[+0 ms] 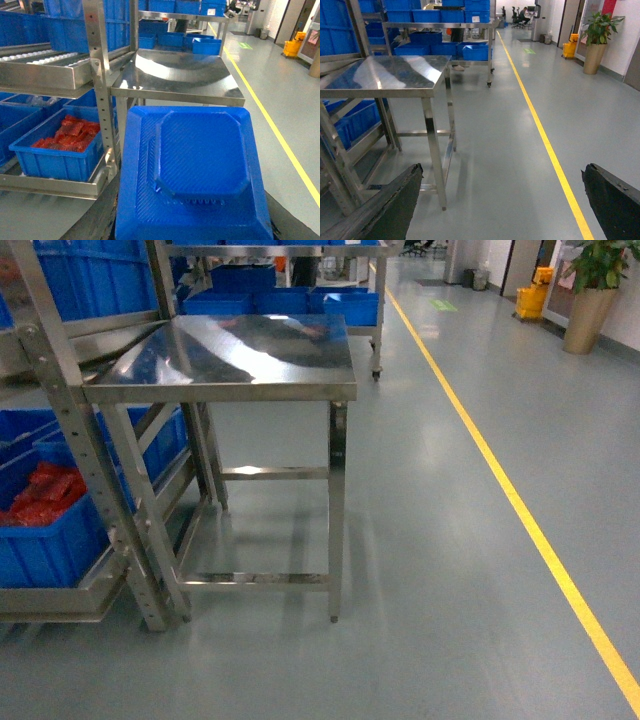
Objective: Pick blue part to blue bin on bottom shelf
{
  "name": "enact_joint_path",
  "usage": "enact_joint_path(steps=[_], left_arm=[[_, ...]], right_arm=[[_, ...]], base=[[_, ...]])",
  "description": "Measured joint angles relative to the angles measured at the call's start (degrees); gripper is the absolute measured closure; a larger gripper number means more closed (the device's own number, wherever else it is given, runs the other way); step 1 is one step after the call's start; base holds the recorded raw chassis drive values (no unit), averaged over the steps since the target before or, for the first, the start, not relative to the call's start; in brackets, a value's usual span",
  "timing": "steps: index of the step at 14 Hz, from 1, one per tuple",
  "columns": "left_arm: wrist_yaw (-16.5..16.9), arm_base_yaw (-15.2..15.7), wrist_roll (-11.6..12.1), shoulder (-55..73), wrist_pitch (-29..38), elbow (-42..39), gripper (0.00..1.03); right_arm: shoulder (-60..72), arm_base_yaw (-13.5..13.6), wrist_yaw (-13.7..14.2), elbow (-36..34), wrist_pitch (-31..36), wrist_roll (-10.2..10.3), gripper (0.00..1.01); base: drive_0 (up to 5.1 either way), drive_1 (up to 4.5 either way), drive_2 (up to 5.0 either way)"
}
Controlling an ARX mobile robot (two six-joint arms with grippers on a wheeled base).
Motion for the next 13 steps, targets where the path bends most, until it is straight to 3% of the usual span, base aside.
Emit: enact_joint_path(steps=[13], left_arm=[[0.0,0.0,0.0,0.02,-0.26,0.0,0.6]], right_arm=[[0.0,0.0,-0.02,0.0,-0.2,0.0,0.03]], base=[[-0.1,4.04,-4.1]])
